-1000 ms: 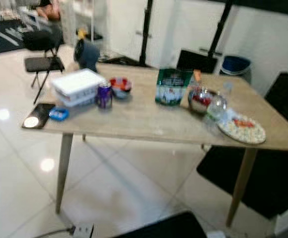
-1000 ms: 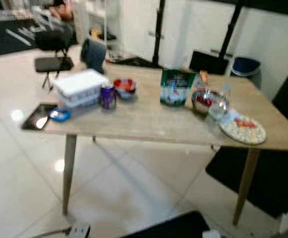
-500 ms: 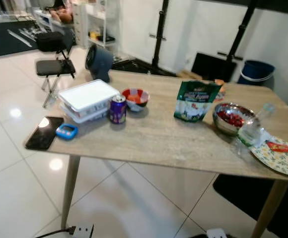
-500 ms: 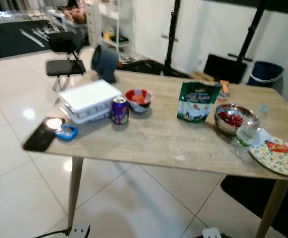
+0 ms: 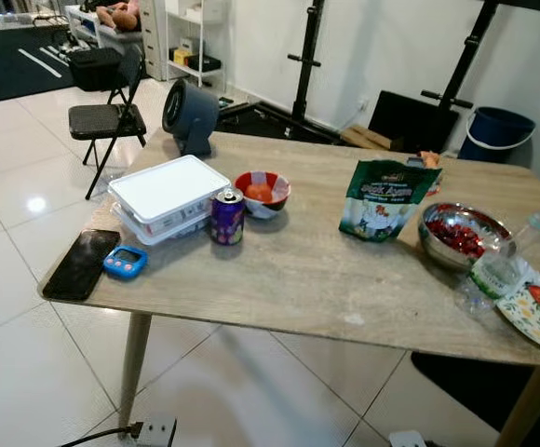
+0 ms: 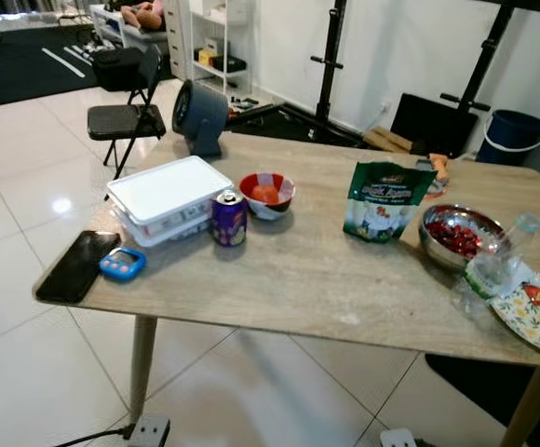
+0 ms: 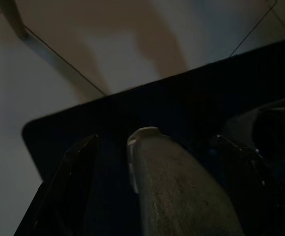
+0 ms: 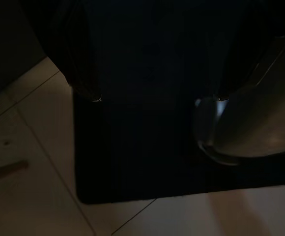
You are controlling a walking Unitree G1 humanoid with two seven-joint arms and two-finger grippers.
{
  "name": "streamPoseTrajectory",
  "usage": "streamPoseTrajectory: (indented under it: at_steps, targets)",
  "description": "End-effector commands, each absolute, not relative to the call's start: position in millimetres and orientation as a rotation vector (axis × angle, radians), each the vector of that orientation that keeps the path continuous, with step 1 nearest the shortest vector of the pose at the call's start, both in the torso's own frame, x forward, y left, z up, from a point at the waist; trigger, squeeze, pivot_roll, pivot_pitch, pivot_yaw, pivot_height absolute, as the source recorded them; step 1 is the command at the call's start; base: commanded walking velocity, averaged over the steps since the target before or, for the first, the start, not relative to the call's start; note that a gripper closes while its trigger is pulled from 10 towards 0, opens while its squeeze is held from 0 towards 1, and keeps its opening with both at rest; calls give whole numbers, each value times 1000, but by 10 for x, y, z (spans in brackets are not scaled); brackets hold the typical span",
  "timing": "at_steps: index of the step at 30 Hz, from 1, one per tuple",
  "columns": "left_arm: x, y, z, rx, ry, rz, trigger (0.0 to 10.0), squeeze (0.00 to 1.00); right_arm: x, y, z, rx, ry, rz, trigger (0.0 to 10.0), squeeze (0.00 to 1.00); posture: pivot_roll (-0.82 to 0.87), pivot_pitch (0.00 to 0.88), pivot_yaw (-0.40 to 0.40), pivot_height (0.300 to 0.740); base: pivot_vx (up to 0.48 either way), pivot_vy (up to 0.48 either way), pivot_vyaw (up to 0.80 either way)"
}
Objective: Restocking fridge
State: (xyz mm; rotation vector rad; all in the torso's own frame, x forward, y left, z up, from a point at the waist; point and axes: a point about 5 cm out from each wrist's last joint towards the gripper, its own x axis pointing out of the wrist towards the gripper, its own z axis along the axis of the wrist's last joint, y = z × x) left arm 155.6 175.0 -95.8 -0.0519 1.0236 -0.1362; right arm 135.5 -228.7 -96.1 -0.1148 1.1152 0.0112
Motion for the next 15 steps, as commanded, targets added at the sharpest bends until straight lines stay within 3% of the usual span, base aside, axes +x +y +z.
streamPoseTrajectory:
  at_steps: [1,15]
  targets:
    - [1530,1708,-973,-74,1033,-137,10000,0,1347,-2338,-952,-121,1121,-1,10000,0,6,0,-51,740,0,0,0]
    - [1568,1726,-956,-61,1017,-133,10000,0,1315,-2353,-960,-124,1129,-3,10000,0,1,0,-48,740,0,0,0]
